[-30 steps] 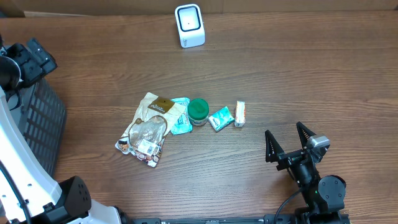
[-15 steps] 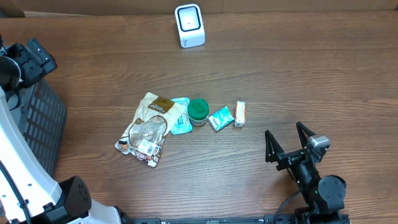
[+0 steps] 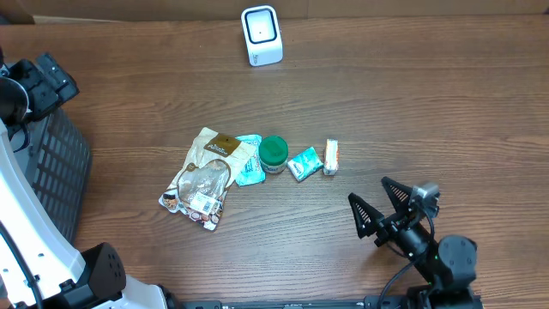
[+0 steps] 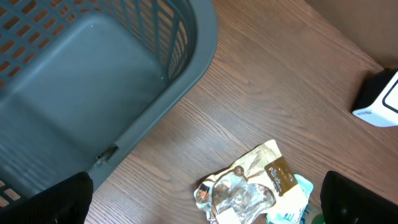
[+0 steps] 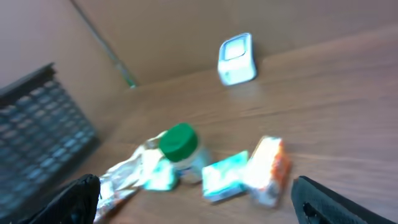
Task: Scan the item barcode
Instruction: 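Reach the right gripper to the Pantree bag and grasp its label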
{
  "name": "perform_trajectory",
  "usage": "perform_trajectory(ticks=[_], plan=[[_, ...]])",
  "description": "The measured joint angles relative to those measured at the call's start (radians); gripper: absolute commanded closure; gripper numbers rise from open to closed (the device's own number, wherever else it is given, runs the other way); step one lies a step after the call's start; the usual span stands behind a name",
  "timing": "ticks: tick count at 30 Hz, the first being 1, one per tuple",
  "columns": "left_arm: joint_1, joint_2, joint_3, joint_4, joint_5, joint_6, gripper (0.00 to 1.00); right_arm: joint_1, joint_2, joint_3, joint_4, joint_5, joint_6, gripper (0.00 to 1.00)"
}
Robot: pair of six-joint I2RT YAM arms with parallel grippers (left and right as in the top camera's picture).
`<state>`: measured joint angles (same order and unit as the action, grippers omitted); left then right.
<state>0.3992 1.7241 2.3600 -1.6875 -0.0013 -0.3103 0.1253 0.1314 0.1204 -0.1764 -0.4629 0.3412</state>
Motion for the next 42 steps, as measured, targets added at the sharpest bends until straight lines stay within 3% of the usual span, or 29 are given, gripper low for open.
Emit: perform_trajectory(ticks=[4, 8, 13, 18, 22, 28, 35, 42], plan=[[0.0, 0.0, 0.0, -0.002, -0.001, 0.0, 0.0, 0.0, 0.192, 0.262, -0.183, -0.127, 0.03, 0.0], [0.0, -0.003, 0.0, -0.003, -0.002, 0.0, 0.0, 0.002, 0.53, 0.47, -0.357, -0.29, 0.032, 0.0], [0.0, -0.006, 0.001, 0.001, -0.004, 0.0, 0.01, 0.002, 0.949, 0.508, -0.201, -0.5, 0.064, 0.0], [0.0, -0.006, 0.001, 0.0, -0.003, 0.0, 0.0, 0.055, 1.176, 0.508, -0.069, -0.577, 0.093, 0.01], [0.0, -0.006, 0.001, 0.0, -0.003, 0.0, 0.0, 0.262, 1.222, 0.508, -0.022, -0.435, 0.211, 0.07], [0.0, -0.006, 0.001, 0.0, -0.003, 0.0, 0.0, 0.552, 1.229, 0.52, 0.021, -0.065, 0.462, 0.14], [0.0, -0.006, 0.001, 0.0, -0.003, 0.0, 0.0, 0.645, 1.479, 0.782, -0.085, 0.102, 0.531, 0.11], [0.0, -0.006, 0.001, 0.0, -0.003, 0.0, 0.0, 0.676, 1.635, 0.861, 0.004, 0.124, 0.613, 0.05]])
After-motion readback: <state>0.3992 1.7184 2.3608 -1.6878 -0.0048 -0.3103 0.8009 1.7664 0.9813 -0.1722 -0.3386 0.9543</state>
